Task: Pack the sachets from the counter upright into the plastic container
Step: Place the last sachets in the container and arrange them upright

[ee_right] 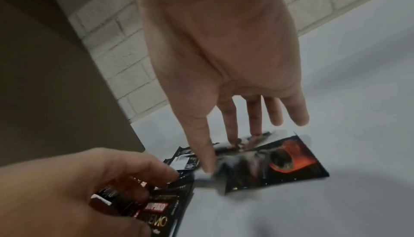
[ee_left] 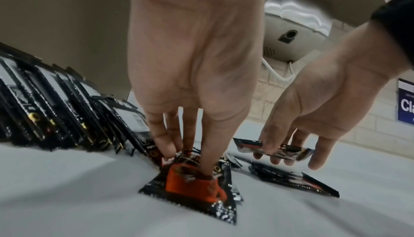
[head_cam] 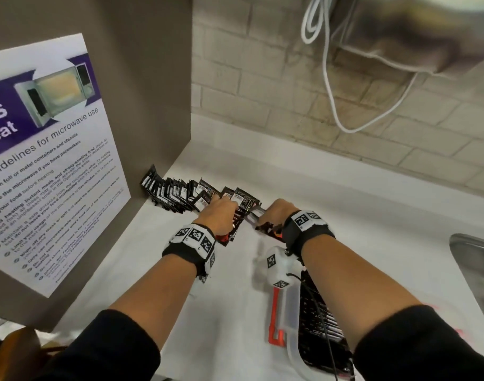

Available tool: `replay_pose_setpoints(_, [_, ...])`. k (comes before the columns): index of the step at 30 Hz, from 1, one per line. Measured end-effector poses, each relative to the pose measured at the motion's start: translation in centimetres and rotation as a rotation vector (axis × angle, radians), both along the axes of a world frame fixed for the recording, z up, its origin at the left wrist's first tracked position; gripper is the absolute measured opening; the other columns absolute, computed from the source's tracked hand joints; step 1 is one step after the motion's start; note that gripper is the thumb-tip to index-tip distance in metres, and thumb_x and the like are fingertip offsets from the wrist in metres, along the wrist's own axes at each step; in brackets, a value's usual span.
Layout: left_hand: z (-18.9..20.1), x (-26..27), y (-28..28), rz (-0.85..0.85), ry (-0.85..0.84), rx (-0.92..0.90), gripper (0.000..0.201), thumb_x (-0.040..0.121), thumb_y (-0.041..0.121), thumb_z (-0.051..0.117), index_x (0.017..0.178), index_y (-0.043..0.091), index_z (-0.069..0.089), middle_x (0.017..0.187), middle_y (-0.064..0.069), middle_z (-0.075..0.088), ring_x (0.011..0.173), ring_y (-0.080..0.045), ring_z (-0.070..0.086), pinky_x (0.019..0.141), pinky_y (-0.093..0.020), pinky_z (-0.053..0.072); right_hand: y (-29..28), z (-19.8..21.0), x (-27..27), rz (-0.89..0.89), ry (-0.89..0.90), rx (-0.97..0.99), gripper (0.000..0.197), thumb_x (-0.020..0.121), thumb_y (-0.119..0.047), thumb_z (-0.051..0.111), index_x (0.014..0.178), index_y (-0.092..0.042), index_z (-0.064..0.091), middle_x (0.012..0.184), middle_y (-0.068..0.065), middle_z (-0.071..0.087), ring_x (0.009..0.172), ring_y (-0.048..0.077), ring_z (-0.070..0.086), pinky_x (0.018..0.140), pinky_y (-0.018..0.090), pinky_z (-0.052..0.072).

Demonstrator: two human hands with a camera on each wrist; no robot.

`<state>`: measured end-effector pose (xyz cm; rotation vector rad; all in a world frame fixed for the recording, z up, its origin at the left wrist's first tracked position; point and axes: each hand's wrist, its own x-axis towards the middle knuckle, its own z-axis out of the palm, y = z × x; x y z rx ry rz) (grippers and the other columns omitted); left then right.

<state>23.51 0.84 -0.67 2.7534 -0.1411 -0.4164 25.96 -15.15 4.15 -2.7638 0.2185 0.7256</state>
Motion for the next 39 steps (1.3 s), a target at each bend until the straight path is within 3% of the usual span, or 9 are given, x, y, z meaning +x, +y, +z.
replay_pose_setpoints(5, [0.4,-0.2,0.1,-0.116,0.032,0.14,0.069,0.083,0.002,0.061,0.147,0.022,0.045,0.146,-0.007,0.038,0.137,-0.03,0.028,0.109,-0.051,0.041,0.2,-0.3,-1.5,0.068,0.028,-0.152,0.062,0.07,-0.04,0.077,0.122,-0.015,0.053,0.125,0.011,0.047,0.102,0.032,0.059,0.082,0.037,0.052])
replay_pose_setpoints(11, [0.5,0.3,0.2,-0.18,-0.013,0.226,0.054,0.084,0.017,0.066,0.136,0.02,0.052,0.135,-0.003,0.051,0.13,-0.028,0.032,0.11,-0.049,0.03,0.5,-1.9,-1.4,0.077,0.004,-0.159,0.056,0.084,-0.031,0.069,0.132,-0.014,0.045,0.134,0.014,0.041,0.12,0.039,0.051,0.103,0.047,0.046])
replay_pose_setpoints(17, [0.8,0.6,0.5,-0.171,0.018,0.251,0.046,0.076,0.041,0.082,0.113,0.018,0.065,0.129,-0.003,0.05,0.129,-0.026,0.036,0.117,-0.053,0.019,1.4,-3.0,-1.0,0.022,0.033,-0.183,0.069,0.088,-0.036,0.072,0.142,-0.015,0.033,0.141,0.016,0.04,0.131,0.038,0.042,0.107,0.049,0.039])
replay_pose_setpoints(22, [1.4,0.6,1.0,-0.115,0.136,-0.007,0.049,0.081,0.027,0.079,0.124,0.019,0.056,0.119,-0.001,0.045,0.112,-0.023,0.049,0.099,-0.04,0.042,1.8,-3.6,-0.9,0.03,0.061,-0.17,0.056,0.091,-0.033,0.066,0.134,-0.005,0.044,0.138,0.015,0.045,0.129,0.037,0.047,0.108,0.049,0.043])
replay_pose_setpoints(27, [2.7,0.6,2.1,0.003,0.153,-0.352,0.018,0.085,0.013,0.072,0.094,0.025,0.062,0.101,0.0,0.064,0.085,-0.016,0.062,0.067,-0.025,0.046,1.3,-2.2,-0.7,-0.089,0.074,0.147,0.052,0.09,-0.023,0.068,0.132,0.001,0.049,0.129,0.02,0.061,0.117,0.036,0.062,0.101,0.046,0.052])
replay_pose_setpoints(31, [4.6,0.6,2.6,0.182,-0.001,-0.614,0.009,0.086,0.015,0.066,0.087,0.023,0.068,0.082,0.004,0.07,0.077,-0.015,0.067,0.061,-0.026,0.045,0.9,1.1,-1.4,-0.261,0.041,0.713,0.042,0.092,-0.008,0.07,0.129,0.0,0.051,0.11,0.017,0.068,0.088,0.024,0.065,0.062,0.026,0.052])
replay_pose_setpoints(32, [5.3,0.6,2.3,0.223,-0.038,-0.673,0.012,0.086,0.013,0.063,0.083,0.024,0.068,0.076,0.006,0.068,0.074,-0.014,0.065,0.06,-0.025,0.044,1.1,2.1,-1.9,-0.25,0.013,0.827,0.04,0.094,-0.005,0.067,0.13,0.001,0.053,0.111,0.02,0.068,0.087,0.025,0.063,0.061,0.026,0.049])
replay_pose_setpoints(36, [7.9,0.5,0.4,0.356,-0.088,-0.985,0.031,0.083,0.004,0.054,0.101,0.024,0.069,0.092,0.0,0.071,0.086,-0.017,0.064,0.07,-0.03,0.049,2.0,4.9,-3.7,-0.161,-0.095,1.178,0.045,0.096,0.004,0.059,0.138,0.008,0.045,0.126,0.031,0.059,0.11,0.042,0.06,0.091,0.054,0.052])
replay_pose_setpoints(39, [9.3,0.0,-1.3,0.459,-0.084,-1.236,0.033,0.084,0.002,0.047,0.108,0.018,0.062,0.1,-0.008,0.066,0.089,-0.022,0.062,0.068,-0.032,0.049,1.8,6.0,-5.0,-0.173,-0.202,1.249,0.05,0.094,0.002,0.062,0.14,0.003,0.043,0.133,0.028,0.058,0.122,0.04,0.059,0.107,0.052,0.046])
